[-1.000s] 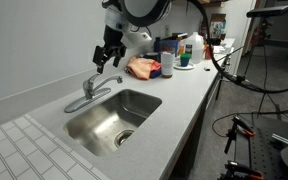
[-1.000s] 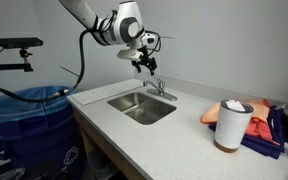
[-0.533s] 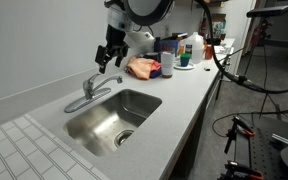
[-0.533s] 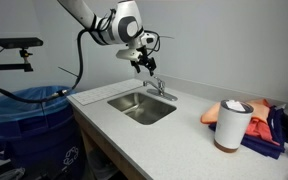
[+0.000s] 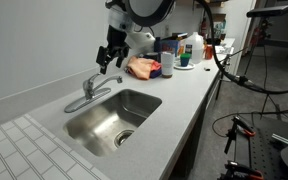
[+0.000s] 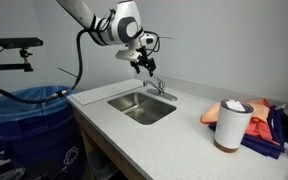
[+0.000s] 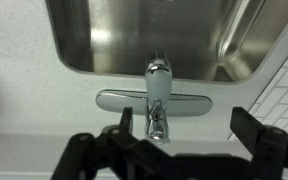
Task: Push the handle of the faucet down
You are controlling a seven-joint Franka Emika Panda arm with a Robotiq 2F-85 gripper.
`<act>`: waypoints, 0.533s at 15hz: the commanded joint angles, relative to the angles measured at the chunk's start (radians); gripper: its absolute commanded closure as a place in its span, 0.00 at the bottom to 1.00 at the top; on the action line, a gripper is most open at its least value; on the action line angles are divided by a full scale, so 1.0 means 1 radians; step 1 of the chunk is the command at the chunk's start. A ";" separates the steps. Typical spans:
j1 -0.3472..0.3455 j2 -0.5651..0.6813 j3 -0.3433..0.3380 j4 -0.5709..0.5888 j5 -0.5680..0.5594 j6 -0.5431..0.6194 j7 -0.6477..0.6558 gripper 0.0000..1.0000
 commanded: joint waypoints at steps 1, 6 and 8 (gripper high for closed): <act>-0.026 -0.031 0.024 -0.036 0.026 0.029 -0.026 0.00; -0.027 -0.032 0.026 -0.040 0.040 0.033 -0.023 0.00; -0.017 -0.001 0.017 -0.006 0.013 0.013 0.001 0.00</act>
